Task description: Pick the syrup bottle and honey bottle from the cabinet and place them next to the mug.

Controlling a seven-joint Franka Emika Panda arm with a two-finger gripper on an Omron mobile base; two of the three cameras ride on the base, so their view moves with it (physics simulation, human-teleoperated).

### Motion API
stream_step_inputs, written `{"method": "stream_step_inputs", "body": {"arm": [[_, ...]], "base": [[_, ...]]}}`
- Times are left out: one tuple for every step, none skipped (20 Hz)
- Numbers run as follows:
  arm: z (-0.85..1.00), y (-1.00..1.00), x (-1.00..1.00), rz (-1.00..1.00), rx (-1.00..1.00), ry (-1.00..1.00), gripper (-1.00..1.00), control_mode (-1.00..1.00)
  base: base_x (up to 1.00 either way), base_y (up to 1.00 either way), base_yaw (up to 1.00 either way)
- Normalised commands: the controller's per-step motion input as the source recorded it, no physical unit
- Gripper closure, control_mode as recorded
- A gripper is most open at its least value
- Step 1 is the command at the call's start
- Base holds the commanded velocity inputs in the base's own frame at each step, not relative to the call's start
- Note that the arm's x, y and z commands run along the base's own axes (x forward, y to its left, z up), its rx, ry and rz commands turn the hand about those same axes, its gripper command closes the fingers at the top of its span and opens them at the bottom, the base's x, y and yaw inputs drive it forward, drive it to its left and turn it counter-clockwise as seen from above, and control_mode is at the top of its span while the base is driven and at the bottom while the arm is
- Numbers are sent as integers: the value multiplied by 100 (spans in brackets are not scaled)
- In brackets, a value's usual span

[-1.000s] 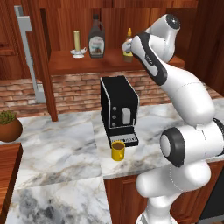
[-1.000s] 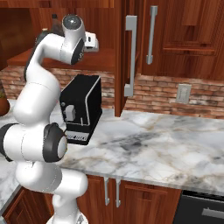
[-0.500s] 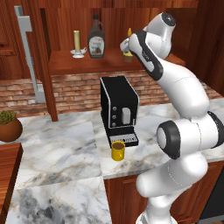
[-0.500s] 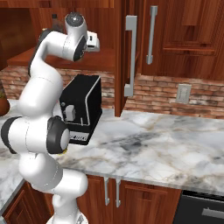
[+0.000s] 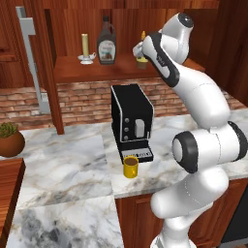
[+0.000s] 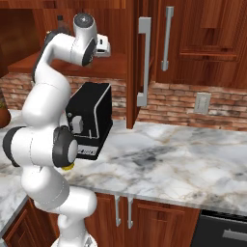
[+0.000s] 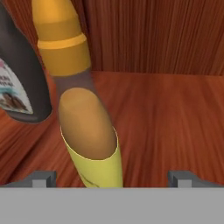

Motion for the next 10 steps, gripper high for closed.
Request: {"method": "stream_step_inputs", "body": {"arm": [[-13, 0, 6, 0, 0, 0, -100, -100], [-12, 0, 6, 0, 0, 0, -100, -100], [-8, 0, 6, 0, 0, 0, -100, -100], [-7, 0, 6, 0, 0, 0, -100, -100], [-1, 0, 6, 0, 0, 0, -100, -100], [-1, 0, 6, 0, 0, 0, -100, -100], [-1, 0, 7, 0, 0, 0, -100, -100], [-1, 0, 9, 0, 0, 0, -100, -100], [-1, 0, 10, 0, 0, 0, -100, -100], [-1, 0, 11, 0, 0, 0, -100, -100]], "base": [[0, 0, 0], [0, 0, 0], [0, 0, 0], [0, 0, 0], [0, 0, 0], [0, 0, 0], [0, 0, 0], [0, 0, 0], [0, 0, 0], [0, 0, 0]]}}
